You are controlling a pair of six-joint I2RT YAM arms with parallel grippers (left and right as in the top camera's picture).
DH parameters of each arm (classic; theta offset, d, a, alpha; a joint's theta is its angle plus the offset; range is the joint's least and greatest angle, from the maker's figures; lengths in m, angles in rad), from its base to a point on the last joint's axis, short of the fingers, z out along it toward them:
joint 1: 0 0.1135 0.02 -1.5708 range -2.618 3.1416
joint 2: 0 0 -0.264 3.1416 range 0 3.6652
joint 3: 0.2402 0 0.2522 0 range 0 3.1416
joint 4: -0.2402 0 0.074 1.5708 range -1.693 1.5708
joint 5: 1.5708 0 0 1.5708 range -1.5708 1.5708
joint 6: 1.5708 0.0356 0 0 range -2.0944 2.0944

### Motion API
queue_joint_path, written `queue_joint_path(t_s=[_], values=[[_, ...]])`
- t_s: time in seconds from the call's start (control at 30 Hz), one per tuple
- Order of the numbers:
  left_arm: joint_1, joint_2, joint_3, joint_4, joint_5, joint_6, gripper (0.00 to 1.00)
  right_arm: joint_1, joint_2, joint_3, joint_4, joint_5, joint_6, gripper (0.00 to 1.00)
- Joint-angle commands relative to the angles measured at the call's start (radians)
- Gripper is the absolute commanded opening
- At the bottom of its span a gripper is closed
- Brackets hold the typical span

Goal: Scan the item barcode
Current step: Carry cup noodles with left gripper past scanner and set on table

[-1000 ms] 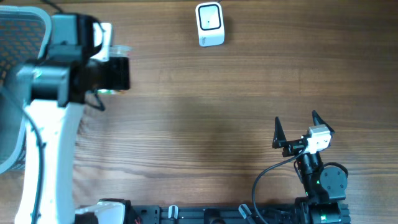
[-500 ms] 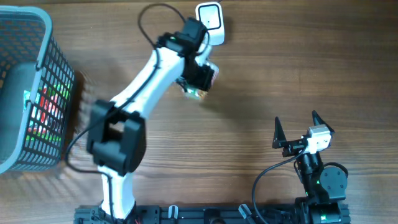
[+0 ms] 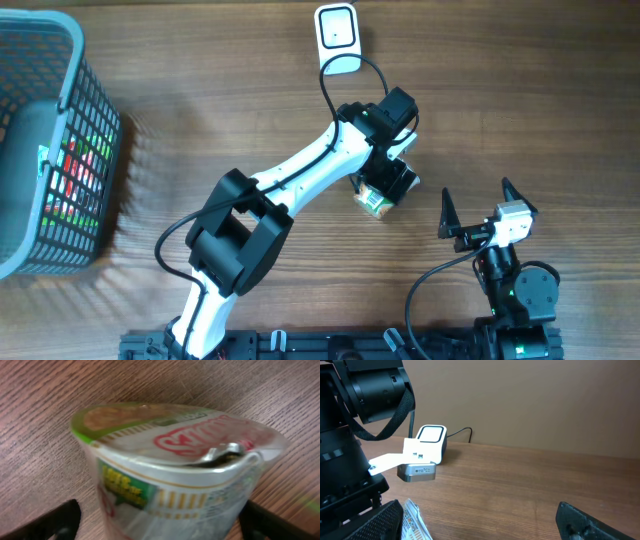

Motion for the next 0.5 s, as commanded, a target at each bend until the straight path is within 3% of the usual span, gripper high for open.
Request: queue_joint_path(t_s=[0.0,0.17,0.3,0.4,0.47], values=[[-0.001,0.007,-0.010,0.003,0.002,0.006,1.00,-0.005,-0.004,-0.001,0.005,-0.012,-0.011,1.00],[-0.001,0.003,0.037,-0.044,0.001,0.009,1.00,-0.005,-0.004,-0.001,0.005,-0.012,-0.012,1.00],[0.025,-0.051,0.188,-0.149,-0.063,0.035,1.00,-0.005,-0.004,-0.001,0.005,-0.012,-0.011,1.00],[0.105,-0.120,0.343,-0.262,-0.082,0.068,1.00,-0.005,-0.004,-0.001,0.005,-0.012,-0.012,1.00],[0.220,-0.197,0.421,-0.332,-0.178,0.080,1.00,-0.005,-0.004,-0.001,0.005,-0.012,-0.011,1.00]])
